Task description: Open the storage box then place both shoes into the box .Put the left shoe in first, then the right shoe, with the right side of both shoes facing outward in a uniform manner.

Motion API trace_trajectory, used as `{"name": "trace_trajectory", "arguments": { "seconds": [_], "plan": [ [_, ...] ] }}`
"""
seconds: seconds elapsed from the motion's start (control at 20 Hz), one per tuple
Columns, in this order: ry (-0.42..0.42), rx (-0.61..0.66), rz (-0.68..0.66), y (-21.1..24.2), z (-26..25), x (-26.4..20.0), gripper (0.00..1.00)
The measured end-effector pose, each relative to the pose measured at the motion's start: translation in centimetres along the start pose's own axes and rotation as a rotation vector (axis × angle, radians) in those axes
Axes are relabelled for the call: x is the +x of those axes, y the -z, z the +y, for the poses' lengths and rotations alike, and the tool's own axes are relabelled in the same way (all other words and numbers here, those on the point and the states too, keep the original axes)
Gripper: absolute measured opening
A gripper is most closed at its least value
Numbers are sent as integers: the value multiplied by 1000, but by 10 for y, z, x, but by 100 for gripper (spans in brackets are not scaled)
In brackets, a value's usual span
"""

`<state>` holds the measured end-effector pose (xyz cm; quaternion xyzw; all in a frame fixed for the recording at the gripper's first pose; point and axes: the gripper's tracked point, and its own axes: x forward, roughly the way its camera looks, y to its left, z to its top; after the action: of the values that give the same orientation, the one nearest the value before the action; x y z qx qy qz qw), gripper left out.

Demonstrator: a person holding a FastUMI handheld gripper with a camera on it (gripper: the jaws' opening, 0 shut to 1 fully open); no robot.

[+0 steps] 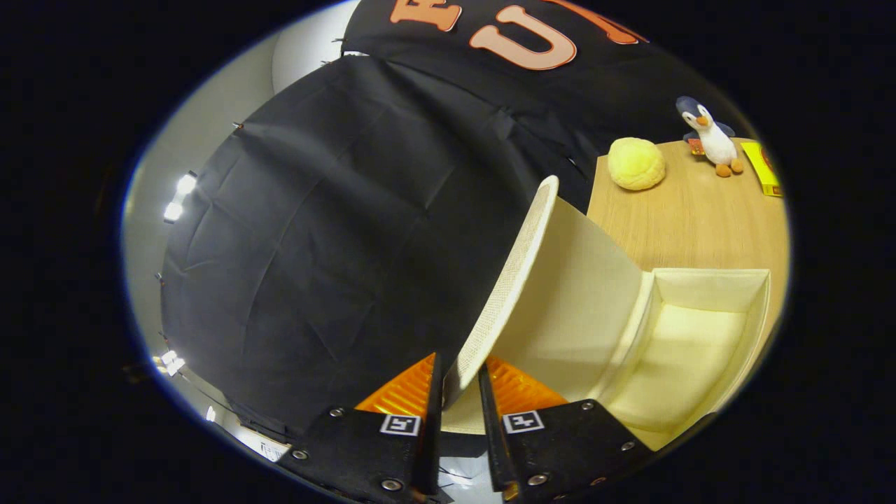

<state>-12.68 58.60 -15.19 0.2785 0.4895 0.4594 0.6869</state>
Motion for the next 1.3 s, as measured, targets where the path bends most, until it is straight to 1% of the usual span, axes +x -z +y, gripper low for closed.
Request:
{"name": "trace_trajectory", "arguments": {
  "seconds": [0.05, 0.1, 0.15, 0.2, 0.3, 0.5, 0.65, 0.8, 0.95, 1.1, 1.3],
  "plan": [
    [15, -13, 10, 2, 3, 11, 37],
    [22, -19, 25, 6, 7, 21, 51],
    [19, -20, 35, 10, 10, 29, 58],
    [12, -25, 34, 10, 13, 34, 69],
    [28, -51, 28, 11, 15, 36, 78],
    [112, -124, -6, 9, -4, 13, 84],
    [198, -179, -71, -3, -42, -23, 89],
    [317, -238, -142, -18, -83, -61, 91],
    [480, -302, -191, -22, -139, -112, 93],
    [630, -319, -200, -7, -202, -159, 93],
    [777, -285, -186, 21, -270, -210, 93]
  ]
}}
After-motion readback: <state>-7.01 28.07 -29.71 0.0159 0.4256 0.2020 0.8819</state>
